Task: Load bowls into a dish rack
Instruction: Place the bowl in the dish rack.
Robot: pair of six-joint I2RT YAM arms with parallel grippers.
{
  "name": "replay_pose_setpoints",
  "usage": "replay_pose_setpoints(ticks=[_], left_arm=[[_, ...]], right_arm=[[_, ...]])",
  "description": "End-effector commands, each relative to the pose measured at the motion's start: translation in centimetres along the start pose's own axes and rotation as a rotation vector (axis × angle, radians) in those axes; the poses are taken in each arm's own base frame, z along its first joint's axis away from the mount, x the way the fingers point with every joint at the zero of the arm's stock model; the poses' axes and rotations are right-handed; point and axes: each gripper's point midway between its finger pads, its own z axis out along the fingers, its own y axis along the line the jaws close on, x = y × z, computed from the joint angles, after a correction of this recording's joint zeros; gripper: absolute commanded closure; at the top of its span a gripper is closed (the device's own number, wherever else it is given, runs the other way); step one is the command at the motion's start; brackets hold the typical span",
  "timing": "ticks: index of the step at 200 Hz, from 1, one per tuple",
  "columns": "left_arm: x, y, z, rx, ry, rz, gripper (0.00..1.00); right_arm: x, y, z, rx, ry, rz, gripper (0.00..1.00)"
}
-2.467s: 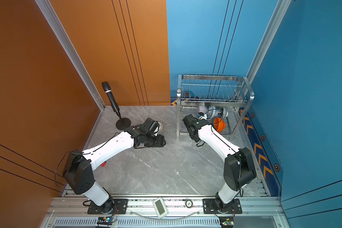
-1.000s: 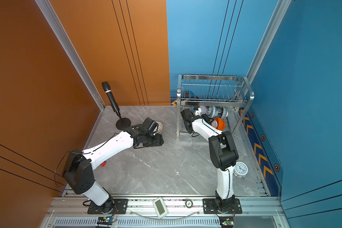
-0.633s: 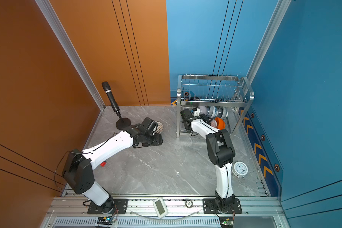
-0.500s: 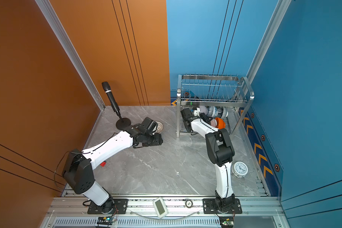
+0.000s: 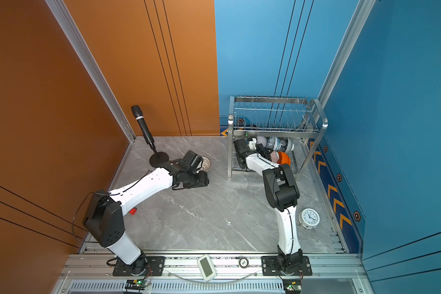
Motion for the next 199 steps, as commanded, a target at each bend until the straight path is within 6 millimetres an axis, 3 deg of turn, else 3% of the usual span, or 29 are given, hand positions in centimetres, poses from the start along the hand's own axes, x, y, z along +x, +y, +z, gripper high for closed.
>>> replay_pose_setpoints(ticks=[1, 199], left_arm=[[-1.1, 0.3, -0.2, -0.013, -0.022, -0.002, 0.36], [-0.5, 0.7, 0.1, -0.011, -0.020, -0.020, 0.36]], right_arm=[[-0.4, -1.4, 0.1, 0.063, 0.024, 0.021, 1.00], [1.6, -0.9, 1.9, 0.093, 0.055, -0.058, 1.00]])
